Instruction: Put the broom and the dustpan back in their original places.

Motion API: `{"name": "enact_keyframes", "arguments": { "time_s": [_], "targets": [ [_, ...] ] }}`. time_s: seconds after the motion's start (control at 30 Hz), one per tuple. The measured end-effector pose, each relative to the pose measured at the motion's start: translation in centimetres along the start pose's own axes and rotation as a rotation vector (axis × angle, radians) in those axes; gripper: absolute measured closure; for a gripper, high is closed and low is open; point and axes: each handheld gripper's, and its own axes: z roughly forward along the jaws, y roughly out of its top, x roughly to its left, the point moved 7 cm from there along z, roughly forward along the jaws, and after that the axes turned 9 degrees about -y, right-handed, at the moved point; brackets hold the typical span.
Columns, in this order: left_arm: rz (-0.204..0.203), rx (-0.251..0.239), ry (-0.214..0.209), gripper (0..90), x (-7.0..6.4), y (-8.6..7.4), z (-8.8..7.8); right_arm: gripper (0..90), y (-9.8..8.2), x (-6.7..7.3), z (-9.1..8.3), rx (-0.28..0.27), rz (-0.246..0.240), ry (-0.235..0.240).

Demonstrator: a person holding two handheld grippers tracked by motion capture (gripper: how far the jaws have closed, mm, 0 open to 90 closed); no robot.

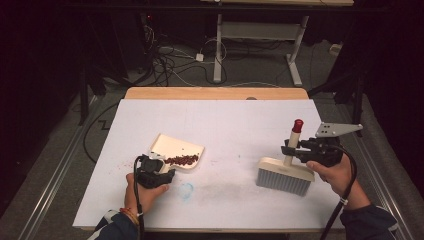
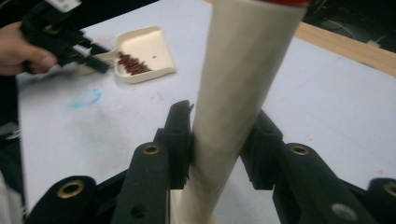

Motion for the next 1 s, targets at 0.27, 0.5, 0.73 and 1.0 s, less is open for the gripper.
{"name": "enact_keyframes", "arguments": {
  "time_s": [0.27, 0.5, 0.73, 1.0],
  "targets": [
    [0.077, 0.024, -0.049, 41.7, -2.1, -0.3, 0.3, 61.0, 0.8, -2.6, 4.4, 0.093, 0.024, -0.094],
    [0.183, -0.064, -0.040, 32.4, -1.5, -0.1, -1.3, 58.2, 0.7, -4.5, 7.9, 0.173, 0.055, -0.205],
    [0.300, -0.211, -0.041, 19.7, -1.2, -0.6, -4.2, 57.0, -0.1, -5.8, 10.4, 0.232, 0.099, -0.297],
    [0.328, -0.253, -0.019, 18.5, 1.2, -1.7, -5.9, 52.3, -0.6, -7.0, 10.8, 0.190, 0.177, -0.434]
  ]
}}
